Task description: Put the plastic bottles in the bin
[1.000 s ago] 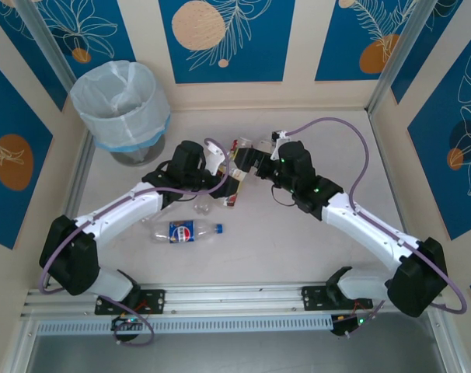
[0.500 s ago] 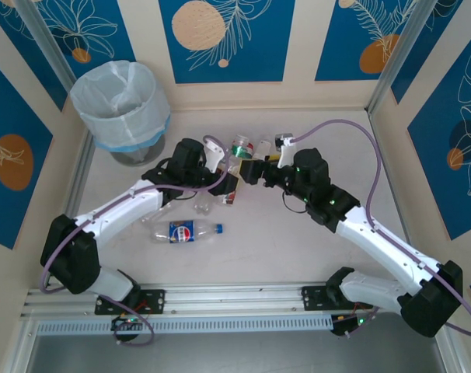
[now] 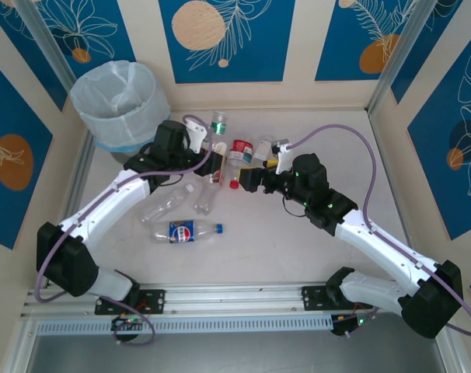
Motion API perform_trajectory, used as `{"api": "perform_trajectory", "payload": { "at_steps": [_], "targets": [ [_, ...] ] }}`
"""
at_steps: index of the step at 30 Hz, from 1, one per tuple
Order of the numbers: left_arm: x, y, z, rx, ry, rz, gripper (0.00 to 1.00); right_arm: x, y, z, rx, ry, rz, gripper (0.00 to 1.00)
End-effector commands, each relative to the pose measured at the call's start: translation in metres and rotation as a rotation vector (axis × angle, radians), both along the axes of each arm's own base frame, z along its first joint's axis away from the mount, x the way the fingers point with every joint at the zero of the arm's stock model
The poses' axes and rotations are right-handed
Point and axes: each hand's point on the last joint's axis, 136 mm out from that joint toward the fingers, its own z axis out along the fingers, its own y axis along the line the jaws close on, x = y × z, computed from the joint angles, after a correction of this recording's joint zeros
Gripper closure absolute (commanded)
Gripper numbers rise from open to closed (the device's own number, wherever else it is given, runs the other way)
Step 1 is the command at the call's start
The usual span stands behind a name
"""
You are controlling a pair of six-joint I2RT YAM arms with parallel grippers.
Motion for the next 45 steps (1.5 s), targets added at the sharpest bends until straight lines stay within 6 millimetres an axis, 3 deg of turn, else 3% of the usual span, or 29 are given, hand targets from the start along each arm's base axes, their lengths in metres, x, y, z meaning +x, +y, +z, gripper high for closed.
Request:
{"api": "perform_trajectory", "payload": {
  "at_steps": [1,11,16,27,32,43,45],
  "targets": [
    [0.009,0.025,0.034,0.006,-0.065,0.058,0.53,-0.006,0.004,0.011,0.034,-0.049,0.040,0.00],
    [0.033,0.076,0.083,0.019,-0.171,0.188,0.53,-0.021,0.020,0.007,0.013,-0.035,0.172,0.00],
    [0.045,0.105,0.113,0.031,-0.236,0.271,0.53,-0.018,0.020,0.006,-0.001,-0.033,0.170,0.00],
    [0.086,0.134,0.167,0.031,-0.328,0.318,0.51,-0.017,0.021,0.001,-0.005,-0.020,0.168,0.00],
    [0.122,0.175,0.172,0.072,-0.339,0.495,0.50,-0.020,0.020,0.001,-0.002,-0.006,0.169,0.01],
    [0.199,0.276,0.148,0.068,-0.310,0.784,0.50,-0.030,0.004,0.002,-0.015,-0.031,0.129,0.01],
    [0.210,0.286,0.143,0.061,-0.297,0.794,0.50,-0.030,0.001,0.001,-0.014,-0.031,0.118,0.01]
  ]
}}
